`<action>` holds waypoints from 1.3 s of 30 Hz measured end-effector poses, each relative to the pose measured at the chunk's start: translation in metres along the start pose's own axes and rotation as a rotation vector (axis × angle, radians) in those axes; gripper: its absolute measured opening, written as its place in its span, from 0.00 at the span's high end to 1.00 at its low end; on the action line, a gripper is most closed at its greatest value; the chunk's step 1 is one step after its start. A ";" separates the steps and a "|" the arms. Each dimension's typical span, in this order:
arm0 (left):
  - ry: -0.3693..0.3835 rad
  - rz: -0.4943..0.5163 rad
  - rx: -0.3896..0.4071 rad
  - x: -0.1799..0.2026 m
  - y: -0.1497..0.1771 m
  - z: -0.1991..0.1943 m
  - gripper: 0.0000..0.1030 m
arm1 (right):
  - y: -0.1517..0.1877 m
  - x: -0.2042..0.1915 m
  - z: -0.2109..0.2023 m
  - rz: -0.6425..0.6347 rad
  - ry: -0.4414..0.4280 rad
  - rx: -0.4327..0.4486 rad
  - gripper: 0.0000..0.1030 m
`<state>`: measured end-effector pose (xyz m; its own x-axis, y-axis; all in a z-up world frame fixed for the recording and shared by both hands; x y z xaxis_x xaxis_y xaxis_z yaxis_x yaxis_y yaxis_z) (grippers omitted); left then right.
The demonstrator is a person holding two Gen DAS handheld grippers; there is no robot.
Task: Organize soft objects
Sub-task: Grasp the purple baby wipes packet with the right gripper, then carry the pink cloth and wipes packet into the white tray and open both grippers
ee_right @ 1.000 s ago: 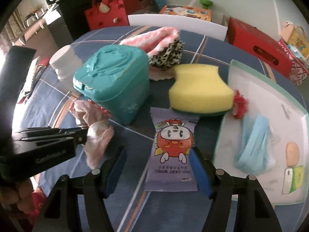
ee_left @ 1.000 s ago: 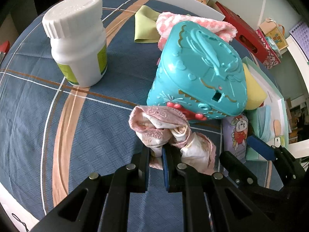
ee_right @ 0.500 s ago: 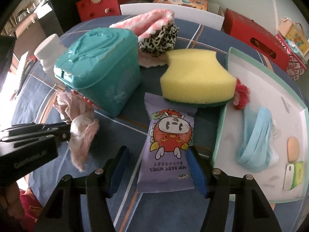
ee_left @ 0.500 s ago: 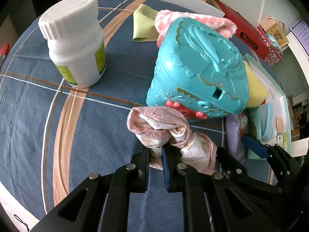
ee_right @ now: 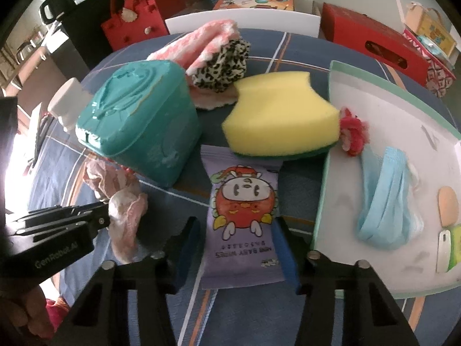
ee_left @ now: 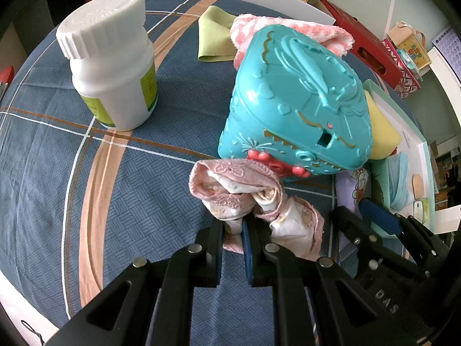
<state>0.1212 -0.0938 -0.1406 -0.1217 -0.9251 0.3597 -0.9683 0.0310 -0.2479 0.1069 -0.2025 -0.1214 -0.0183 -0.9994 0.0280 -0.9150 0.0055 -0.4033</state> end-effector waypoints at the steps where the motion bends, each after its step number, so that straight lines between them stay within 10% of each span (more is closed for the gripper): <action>1: 0.000 0.001 0.000 0.000 0.000 0.000 0.88 | -0.001 0.002 0.000 0.006 0.004 0.002 0.54; 19: 0.003 0.008 0.002 0.000 0.001 -0.002 0.88 | 0.001 -0.002 -0.011 0.002 -0.018 0.030 0.83; 39: 0.091 0.018 0.044 -0.001 0.008 -0.031 0.88 | 0.012 -0.009 -0.055 0.010 -0.039 0.107 0.90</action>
<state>0.1064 -0.0811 -0.1155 -0.1600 -0.8862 0.4347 -0.9556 0.0287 -0.2932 0.0741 -0.1917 -0.0760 -0.0101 -0.9999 -0.0112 -0.8664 0.0144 -0.4991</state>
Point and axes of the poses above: each gripper's, at about its wrist camera, not at the fingertips, and z roughly the way its jaws point, x to its right, y to its underside, the point moved 6 cm from there along z, roughly the way its jaws point, and after that the axes turned 8 degrees about y, right-handed, at the moved point
